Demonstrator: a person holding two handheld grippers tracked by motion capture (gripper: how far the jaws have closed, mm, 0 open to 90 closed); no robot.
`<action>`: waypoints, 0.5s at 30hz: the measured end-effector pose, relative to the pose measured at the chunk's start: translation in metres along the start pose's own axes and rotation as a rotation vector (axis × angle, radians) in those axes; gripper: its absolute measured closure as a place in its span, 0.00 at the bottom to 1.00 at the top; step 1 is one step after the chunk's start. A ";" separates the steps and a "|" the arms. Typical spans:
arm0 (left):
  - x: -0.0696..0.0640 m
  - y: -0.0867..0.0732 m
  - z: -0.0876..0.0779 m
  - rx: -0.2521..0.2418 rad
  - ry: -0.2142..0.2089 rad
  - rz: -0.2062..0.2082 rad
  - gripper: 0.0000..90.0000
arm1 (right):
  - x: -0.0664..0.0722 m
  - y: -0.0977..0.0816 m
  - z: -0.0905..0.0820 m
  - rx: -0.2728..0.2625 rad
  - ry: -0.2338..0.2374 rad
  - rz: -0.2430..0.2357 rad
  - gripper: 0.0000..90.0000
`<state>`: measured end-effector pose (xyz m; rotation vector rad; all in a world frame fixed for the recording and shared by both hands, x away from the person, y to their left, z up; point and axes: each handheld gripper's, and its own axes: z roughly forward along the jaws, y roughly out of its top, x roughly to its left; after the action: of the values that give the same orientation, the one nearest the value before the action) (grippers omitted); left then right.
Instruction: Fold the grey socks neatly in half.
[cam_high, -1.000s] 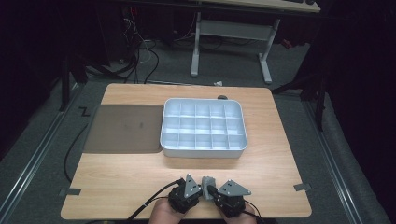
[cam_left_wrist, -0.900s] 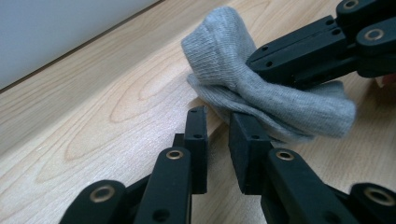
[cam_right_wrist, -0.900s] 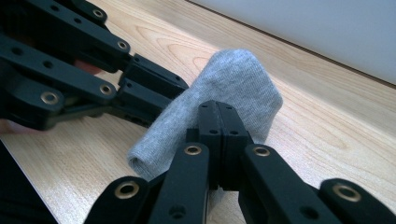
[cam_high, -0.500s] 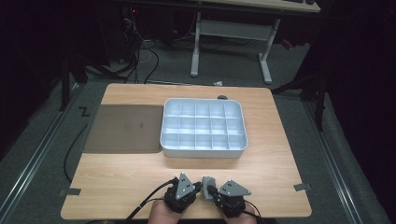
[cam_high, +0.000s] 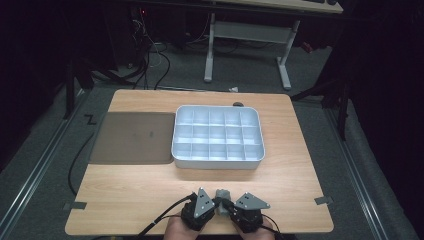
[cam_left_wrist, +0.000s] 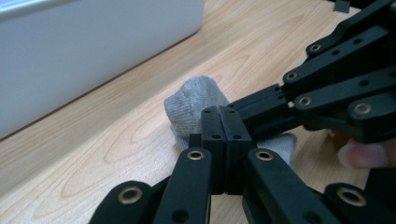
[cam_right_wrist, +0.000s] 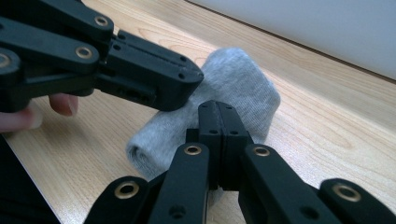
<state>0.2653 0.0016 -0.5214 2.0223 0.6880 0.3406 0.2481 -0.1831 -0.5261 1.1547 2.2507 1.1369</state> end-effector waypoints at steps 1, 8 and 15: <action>0.000 -0.001 0.000 0.006 0.000 0.002 1.00 | 0.000 0.000 0.000 0.001 0.000 0.002 1.00; 0.000 -0.003 0.001 0.014 0.005 0.009 1.00 | -0.004 0.001 -0.001 -0.002 0.014 0.030 0.97; -0.004 -0.004 0.002 0.018 0.017 0.034 1.00 | -0.009 0.003 -0.005 -0.002 0.019 0.060 0.92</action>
<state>0.2618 -0.0010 -0.5255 2.0520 0.6705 0.3735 0.2521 -0.1921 -0.5215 1.2233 2.2420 1.1771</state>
